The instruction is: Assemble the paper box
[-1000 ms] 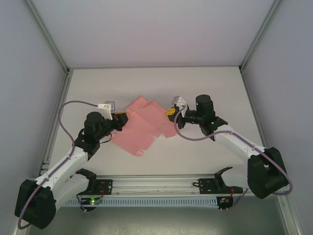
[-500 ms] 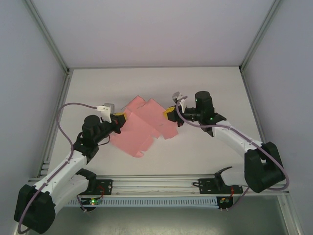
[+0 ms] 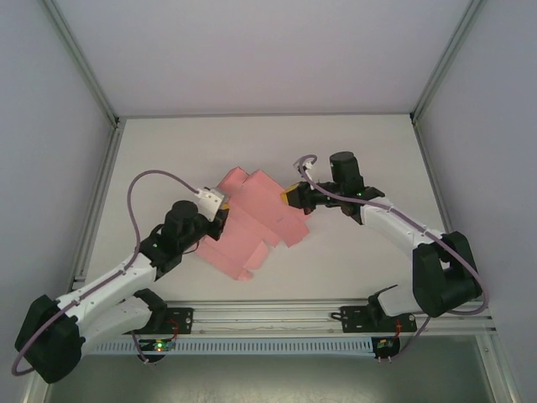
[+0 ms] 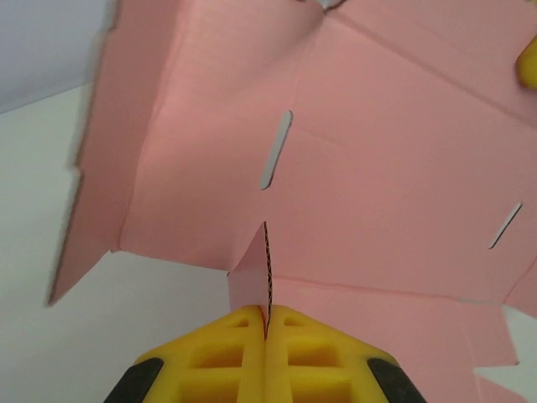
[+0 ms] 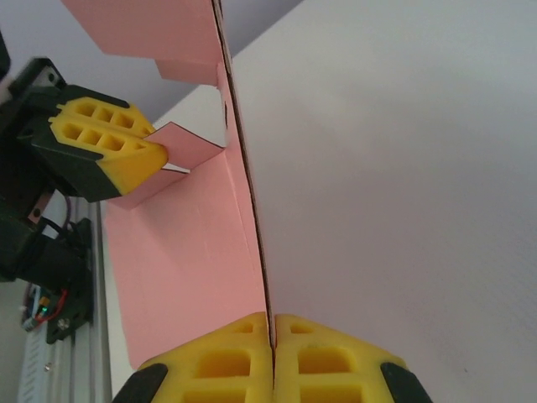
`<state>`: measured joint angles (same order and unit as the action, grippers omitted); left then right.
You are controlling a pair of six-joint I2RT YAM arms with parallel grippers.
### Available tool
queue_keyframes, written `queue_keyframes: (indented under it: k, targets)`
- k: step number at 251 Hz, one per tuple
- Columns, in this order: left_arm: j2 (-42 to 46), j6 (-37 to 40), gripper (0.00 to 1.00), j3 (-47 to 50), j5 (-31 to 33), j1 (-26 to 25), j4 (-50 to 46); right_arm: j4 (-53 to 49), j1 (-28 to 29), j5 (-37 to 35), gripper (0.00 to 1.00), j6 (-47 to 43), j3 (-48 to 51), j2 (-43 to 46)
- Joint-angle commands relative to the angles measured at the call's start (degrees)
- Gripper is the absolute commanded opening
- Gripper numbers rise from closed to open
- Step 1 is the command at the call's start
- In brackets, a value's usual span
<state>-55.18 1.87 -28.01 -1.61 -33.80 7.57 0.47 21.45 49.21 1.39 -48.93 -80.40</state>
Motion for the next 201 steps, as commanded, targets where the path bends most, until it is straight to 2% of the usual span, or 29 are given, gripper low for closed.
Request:
queue_keyframes:
  k: [1, 64, 114, 150, 201]
  targets:
    - [-4.10, 5.86, 0.00, -4.84, 0.20, -5.45, -4.31, 0.72, 2.51, -1.56, 0.00, -4.07, -2.95, 2.59]
    - [-13.55, 10.36, 0.00, -11.82, 9.27, -11.64, -9.78, -4.21, 5.35, -6.20, 0.00, -10.04, -3.49, 3.93]
    - [-16.83, 11.87, 0.00, -13.67, 11.25, -13.75, -9.55, -5.27, 5.55, -8.57, 0.00, -10.65, -3.15, 4.99]
    - [-20.08, 13.24, 0.00, -16.66, 15.05, -14.66, -12.21, -7.62, 5.70, -10.38, 0.00, -11.75, -3.56, 5.18]
    - [-25.03, 14.00, 0.00, -16.04, 15.60, -17.30, -5.53, -6.79, 5.85, -10.88, 0.00, -11.86, -2.76, 6.39]
